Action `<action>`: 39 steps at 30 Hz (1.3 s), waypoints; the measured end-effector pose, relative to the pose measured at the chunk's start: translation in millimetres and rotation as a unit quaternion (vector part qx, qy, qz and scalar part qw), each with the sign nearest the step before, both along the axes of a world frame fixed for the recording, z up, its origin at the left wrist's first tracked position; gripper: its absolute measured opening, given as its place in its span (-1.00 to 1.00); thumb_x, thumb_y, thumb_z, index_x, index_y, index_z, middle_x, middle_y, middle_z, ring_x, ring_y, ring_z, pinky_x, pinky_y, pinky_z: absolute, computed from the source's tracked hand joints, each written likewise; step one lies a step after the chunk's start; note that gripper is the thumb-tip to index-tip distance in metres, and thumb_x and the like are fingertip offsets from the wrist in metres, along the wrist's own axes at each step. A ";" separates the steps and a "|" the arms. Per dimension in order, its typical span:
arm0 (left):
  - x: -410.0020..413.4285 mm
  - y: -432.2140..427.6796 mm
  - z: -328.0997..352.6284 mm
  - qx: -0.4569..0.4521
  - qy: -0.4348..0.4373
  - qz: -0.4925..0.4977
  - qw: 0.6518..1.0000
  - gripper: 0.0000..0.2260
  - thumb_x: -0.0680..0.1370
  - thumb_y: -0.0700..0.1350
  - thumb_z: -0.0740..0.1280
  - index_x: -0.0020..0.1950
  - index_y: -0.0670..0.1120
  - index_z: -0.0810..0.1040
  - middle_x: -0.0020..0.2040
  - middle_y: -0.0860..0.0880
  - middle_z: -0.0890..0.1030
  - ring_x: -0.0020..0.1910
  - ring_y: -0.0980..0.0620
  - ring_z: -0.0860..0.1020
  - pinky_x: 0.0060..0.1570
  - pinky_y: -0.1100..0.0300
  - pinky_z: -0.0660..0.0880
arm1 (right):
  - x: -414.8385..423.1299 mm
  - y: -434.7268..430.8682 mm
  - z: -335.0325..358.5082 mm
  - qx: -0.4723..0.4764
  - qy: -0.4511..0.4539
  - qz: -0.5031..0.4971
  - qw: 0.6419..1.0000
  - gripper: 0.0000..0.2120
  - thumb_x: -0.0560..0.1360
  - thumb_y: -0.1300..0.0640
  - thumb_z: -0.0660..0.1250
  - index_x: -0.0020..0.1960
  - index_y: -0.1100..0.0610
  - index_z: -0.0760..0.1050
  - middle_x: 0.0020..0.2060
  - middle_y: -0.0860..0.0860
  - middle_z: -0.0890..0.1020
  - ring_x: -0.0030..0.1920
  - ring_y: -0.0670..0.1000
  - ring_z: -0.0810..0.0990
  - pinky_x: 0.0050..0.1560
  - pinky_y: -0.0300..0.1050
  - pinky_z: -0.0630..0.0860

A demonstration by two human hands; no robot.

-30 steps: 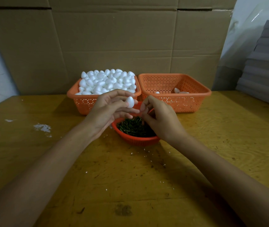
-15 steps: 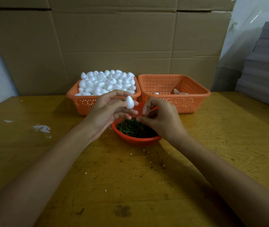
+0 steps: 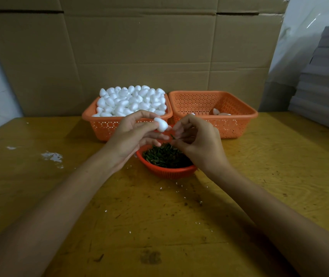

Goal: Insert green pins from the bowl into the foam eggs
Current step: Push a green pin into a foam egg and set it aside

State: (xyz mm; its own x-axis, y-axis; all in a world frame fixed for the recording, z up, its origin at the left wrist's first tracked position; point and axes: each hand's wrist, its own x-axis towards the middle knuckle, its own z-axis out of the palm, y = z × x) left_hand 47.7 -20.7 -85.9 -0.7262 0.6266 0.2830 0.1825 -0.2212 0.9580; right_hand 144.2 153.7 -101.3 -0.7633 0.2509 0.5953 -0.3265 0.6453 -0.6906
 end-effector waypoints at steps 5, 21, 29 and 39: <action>-0.6 0.5 -1.2 -0.015 0.010 -0.002 1.000 -0.84 0.67 -0.24 0.34 0.24 -0.23 0.54 0.07 -0.22 0.75 0.03 -0.20 0.74 -0.18 0.19 0.65 | 0.9 -1.3 2.1 -0.011 0.005 0.000 1.000 -0.61 0.35 0.38 0.62 -0.03 0.03 0.54 -0.14 -0.04 0.65 -0.14 -0.09 0.72 -0.10 -0.13 0.69; -2.9 0.7 -2.4 -0.047 0.017 0.007 0.999 -0.84 0.64 -0.19 0.40 0.20 -0.18 0.59 0.05 -0.17 0.76 0.01 -0.17 0.75 -0.19 0.19 0.66 | 0.8 -3.2 1.5 -0.024 0.027 0.008 0.999 -0.60 0.35 0.38 0.61 -0.05 0.06 0.48 -0.13 0.05 0.63 -0.16 -0.04 0.73 -0.09 -0.01 0.70; -1.4 2.1 -4.6 -0.072 0.067 0.012 0.995 -0.83 0.62 -0.20 0.44 0.21 -0.16 0.61 0.03 -0.14 0.77 0.02 -0.16 0.75 -0.17 0.20 0.66 | 2.4 -2.9 1.8 -0.016 0.022 0.013 1.000 -0.64 0.36 0.37 0.61 -0.02 0.14 0.50 -0.12 0.02 0.62 -0.19 -0.08 0.73 -0.12 0.00 0.69; -2.8 1.7 -5.9 -0.058 0.064 0.033 0.996 -0.83 0.58 -0.22 0.49 0.17 -0.19 0.67 0.04 -0.13 0.77 0.03 -0.12 0.75 -0.11 0.21 0.67 | 1.8 -2.6 1.3 -0.019 0.025 0.018 0.999 -0.60 0.35 0.36 0.62 -0.01 0.09 0.48 -0.10 0.02 0.61 -0.17 -0.09 0.74 -0.11 0.00 0.70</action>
